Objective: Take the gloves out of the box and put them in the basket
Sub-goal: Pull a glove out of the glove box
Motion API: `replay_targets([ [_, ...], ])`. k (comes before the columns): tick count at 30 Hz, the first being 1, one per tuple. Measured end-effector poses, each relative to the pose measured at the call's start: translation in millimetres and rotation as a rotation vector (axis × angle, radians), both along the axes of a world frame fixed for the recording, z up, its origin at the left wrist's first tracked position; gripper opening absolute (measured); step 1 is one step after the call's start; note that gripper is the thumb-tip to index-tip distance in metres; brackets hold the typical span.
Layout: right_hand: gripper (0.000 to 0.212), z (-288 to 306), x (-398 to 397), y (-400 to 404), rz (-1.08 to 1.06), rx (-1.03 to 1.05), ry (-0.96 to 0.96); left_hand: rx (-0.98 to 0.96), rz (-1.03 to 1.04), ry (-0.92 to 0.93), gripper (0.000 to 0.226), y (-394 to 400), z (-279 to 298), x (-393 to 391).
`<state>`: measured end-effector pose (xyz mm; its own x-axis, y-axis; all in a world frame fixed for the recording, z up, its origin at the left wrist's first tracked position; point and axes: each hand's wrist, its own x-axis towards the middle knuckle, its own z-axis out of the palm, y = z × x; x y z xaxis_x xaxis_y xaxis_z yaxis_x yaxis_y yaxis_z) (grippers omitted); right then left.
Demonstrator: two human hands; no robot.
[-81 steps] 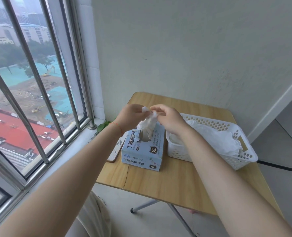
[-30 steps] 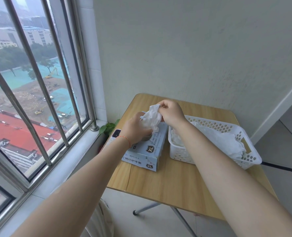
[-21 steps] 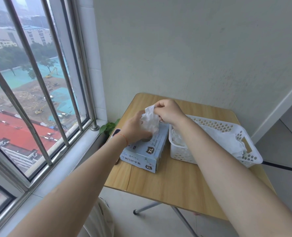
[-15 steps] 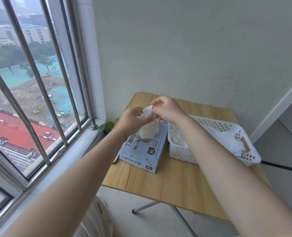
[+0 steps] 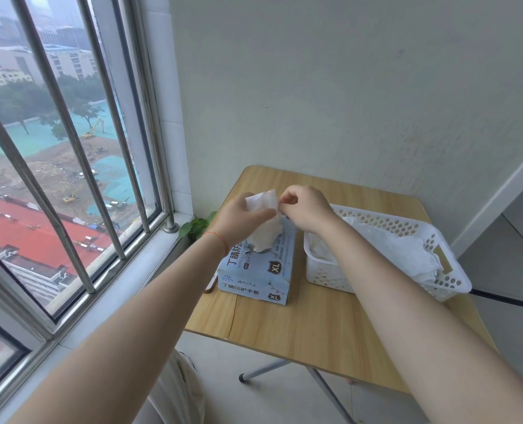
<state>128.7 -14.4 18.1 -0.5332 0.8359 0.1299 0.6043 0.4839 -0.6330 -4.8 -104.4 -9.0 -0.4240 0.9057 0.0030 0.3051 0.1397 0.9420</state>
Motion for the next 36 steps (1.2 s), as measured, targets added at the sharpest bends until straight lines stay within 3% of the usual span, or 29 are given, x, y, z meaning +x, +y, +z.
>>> replay_targets([
  [4,0.008,9,0,-1,-0.017,0.073,0.089,-0.005,0.004,0.120,0.054,-2,0,4],
  [8,0.008,14,-1,0,0.008,0.051,0.130,0.144,0.053,0.153,0.022,1,9,1],
  [12,0.006,11,0,-2,0.045,0.009,0.072,0.137,0.086,0.357,0.022,10,21,0],
  [15,0.009,3,7,-1,0.036,-0.066,0.013,0.187,0.098,0.301,0.006,12,28,-1],
  [18,0.019,-5,9,-2,0.047,-0.100,-0.032,0.207,0.011,0.192,0.006,11,30,3],
  [23,0.008,-6,9,1,-0.018,-0.022,0.049,0.162,0.000,0.049,0.014,7,27,4],
  [28,0.010,-1,10,1,-0.026,-0.033,0.083,-0.093,-0.242,0.228,0.061,-1,9,-1],
  [32,0.016,18,8,-1,0.002,-0.032,0.152,-0.132,-0.185,0.395,0.084,3,-6,4],
  [36,0.012,44,7,-1,0.038,0.043,0.125,0.027,-0.161,0.066,0.073,1,-3,-2],
])
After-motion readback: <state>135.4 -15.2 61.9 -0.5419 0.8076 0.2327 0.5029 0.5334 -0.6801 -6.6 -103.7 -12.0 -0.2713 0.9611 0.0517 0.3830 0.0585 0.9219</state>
